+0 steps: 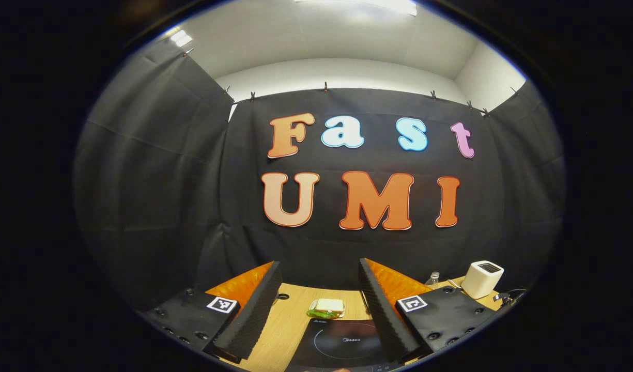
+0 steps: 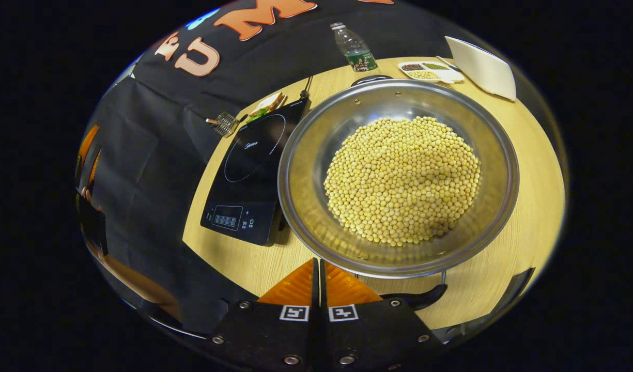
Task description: First push the handle of the pot to place it horizontally, then grasp the pot with both hands and set it on the induction cooktop.
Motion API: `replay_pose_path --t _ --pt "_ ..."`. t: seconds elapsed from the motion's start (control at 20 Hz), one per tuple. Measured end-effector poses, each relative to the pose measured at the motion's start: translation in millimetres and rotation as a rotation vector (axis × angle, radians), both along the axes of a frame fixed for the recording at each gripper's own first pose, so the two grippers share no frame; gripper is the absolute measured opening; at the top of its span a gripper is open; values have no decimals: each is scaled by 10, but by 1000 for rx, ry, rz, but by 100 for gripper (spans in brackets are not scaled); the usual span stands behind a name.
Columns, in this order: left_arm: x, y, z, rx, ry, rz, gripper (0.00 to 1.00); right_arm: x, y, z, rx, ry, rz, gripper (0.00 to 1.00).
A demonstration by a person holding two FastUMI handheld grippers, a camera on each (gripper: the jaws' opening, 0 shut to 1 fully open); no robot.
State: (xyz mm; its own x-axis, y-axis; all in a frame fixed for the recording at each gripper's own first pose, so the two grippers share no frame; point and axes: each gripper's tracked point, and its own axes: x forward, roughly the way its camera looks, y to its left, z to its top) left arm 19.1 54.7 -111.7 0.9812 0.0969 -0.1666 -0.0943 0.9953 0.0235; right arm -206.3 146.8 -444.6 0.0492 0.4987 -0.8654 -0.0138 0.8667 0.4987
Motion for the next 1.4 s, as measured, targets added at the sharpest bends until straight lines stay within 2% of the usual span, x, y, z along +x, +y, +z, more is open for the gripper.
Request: replay_pose_path --t 0.25,0.45,1.1,1.4 --pt "25 -94 -33 5 3 -18 96 37 -228 -46 -31 -2 -13 0" --pt "65 -102 -69 6 5 -25 96 71 -550 -97 -80 8 -60 0" --pt "106 -101 -182 -8 17 -40 99 269 -1240 -337 -258 15 -78 0" --pt "151 -100 -311 6 42 -53 98 478 -1703 -483 -352 31 -163 0"
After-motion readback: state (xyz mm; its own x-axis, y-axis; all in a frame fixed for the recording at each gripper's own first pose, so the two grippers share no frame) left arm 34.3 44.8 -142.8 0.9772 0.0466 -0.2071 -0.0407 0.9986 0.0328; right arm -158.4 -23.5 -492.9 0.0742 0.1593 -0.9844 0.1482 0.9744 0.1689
